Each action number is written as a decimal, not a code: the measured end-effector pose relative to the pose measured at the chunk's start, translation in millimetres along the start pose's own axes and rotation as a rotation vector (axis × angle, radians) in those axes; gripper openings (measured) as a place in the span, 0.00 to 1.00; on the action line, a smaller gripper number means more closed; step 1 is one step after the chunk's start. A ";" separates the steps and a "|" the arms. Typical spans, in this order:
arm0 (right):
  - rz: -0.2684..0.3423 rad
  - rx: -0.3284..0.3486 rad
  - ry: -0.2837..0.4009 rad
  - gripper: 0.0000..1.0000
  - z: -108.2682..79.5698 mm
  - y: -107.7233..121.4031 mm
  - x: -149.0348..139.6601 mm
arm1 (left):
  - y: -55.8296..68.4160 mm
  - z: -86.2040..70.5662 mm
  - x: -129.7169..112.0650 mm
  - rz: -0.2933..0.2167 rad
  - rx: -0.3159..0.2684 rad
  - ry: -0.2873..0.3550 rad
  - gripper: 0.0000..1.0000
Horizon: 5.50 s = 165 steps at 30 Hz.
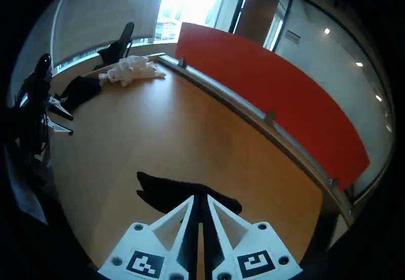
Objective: Fold towel
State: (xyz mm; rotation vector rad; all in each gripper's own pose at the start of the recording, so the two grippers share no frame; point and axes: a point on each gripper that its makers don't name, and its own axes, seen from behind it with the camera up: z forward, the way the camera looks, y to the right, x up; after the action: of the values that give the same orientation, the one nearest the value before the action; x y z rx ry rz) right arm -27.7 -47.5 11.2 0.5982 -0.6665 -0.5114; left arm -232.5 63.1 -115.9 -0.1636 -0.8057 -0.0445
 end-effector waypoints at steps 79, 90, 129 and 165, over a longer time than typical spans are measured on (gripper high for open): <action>0.232 -0.202 -0.247 0.04 -65.1 179.6 -217.0 | 57.8 18.0 11.9 0.079 0.014 -0.051 0.93; 0.293 -0.207 -0.319 0.04 -72.4 165.6 -272.0 | 59.3 17.3 10.2 0.096 0.012 -0.055 0.93; 0.460 -0.187 -0.474 0.04 -58.3 135.1 -365.9 | 47.9 10.8 3.8 0.103 0.039 -0.068 0.93; 0.500 -0.194 -0.507 0.08 -46.9 126.2 -386.5 | 45.7 8.3 -0.5 0.102 0.052 -0.075 0.93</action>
State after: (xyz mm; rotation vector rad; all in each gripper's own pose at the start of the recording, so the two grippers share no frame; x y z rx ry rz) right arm -226.2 293.9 -96.3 0.0976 -1.1912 -0.2484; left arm -234.2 109.5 -116.5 -0.1575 -0.8714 0.0792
